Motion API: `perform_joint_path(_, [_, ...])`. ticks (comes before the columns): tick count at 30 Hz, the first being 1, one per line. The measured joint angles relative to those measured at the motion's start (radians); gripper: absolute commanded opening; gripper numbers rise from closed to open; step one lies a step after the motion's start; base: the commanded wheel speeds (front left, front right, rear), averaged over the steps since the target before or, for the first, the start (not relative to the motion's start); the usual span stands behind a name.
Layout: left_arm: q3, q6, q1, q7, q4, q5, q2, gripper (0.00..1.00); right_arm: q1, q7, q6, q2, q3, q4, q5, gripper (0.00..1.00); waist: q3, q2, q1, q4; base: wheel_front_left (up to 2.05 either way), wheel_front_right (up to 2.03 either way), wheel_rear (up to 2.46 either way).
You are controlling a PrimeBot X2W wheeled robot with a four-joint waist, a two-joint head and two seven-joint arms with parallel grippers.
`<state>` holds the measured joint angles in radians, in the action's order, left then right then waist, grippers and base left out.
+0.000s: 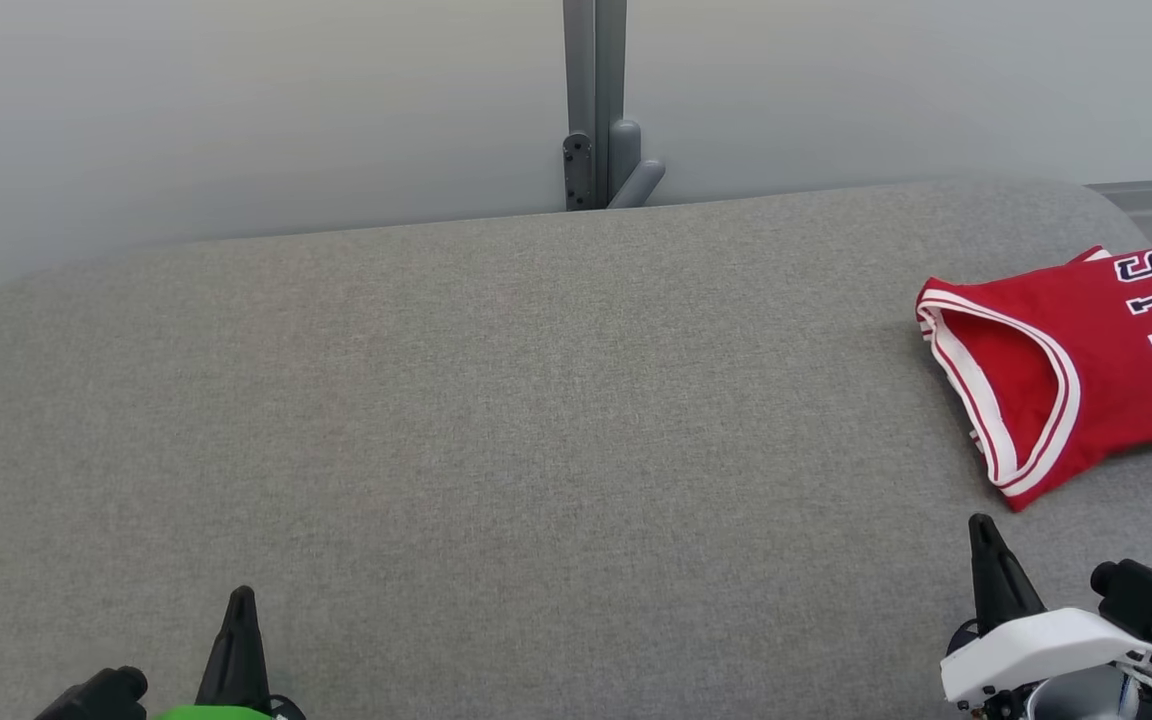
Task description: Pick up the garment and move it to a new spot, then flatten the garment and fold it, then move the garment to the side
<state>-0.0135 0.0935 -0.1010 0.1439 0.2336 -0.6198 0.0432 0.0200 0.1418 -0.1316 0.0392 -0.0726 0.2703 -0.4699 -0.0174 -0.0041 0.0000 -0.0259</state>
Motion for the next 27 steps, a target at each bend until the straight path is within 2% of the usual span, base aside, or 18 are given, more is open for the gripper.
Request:
perform_joint_path(7, [-0.012,0.003,0.025,-0.030,0.002,-0.116,0.000,0.00,-0.016,-0.030,0.000,0.001,-0.004,-0.001,-0.135,0.00,0.002,0.0000,0.0000,0.002,0.00,0.00,0.00])
perform_joint_path(27, [-0.037,0.012,0.079,-0.094,0.008,-0.370,0.000,0.00,-0.053,-0.096,0.000,0.002,-0.015,-0.002,-0.424,0.00,0.006,0.0000,0.0000,0.007,0.00,0.00,0.00])
